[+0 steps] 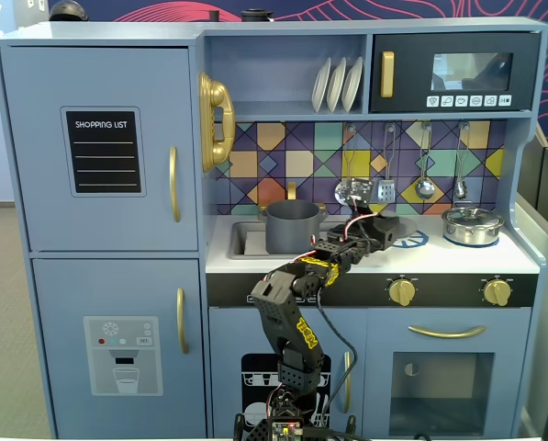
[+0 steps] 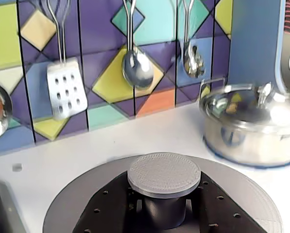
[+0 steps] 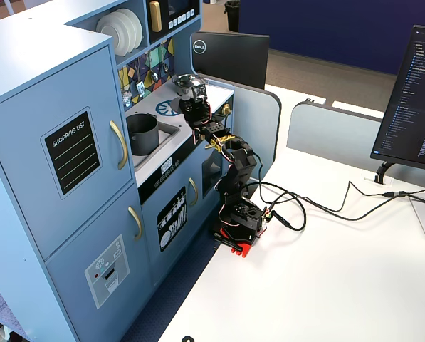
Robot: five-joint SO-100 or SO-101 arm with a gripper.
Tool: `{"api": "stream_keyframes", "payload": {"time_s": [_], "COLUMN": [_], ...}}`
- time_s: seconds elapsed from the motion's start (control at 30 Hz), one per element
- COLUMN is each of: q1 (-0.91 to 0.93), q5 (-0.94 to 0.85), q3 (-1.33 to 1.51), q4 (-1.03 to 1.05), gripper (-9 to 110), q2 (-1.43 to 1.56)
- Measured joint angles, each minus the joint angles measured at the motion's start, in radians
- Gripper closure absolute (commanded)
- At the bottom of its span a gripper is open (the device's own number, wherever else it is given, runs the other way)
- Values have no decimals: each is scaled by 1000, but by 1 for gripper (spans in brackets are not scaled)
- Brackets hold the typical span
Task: Take off the lid from the gray recipient and place it on the counter
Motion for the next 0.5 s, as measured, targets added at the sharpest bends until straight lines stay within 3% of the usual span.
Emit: {"api": "stream_keyframes", "payload": {"time_s": [0.5], "q1": [23], "q5": [0], "q3": [81], "q4": [-101], "gripper": [101], "q2": [-89]}}
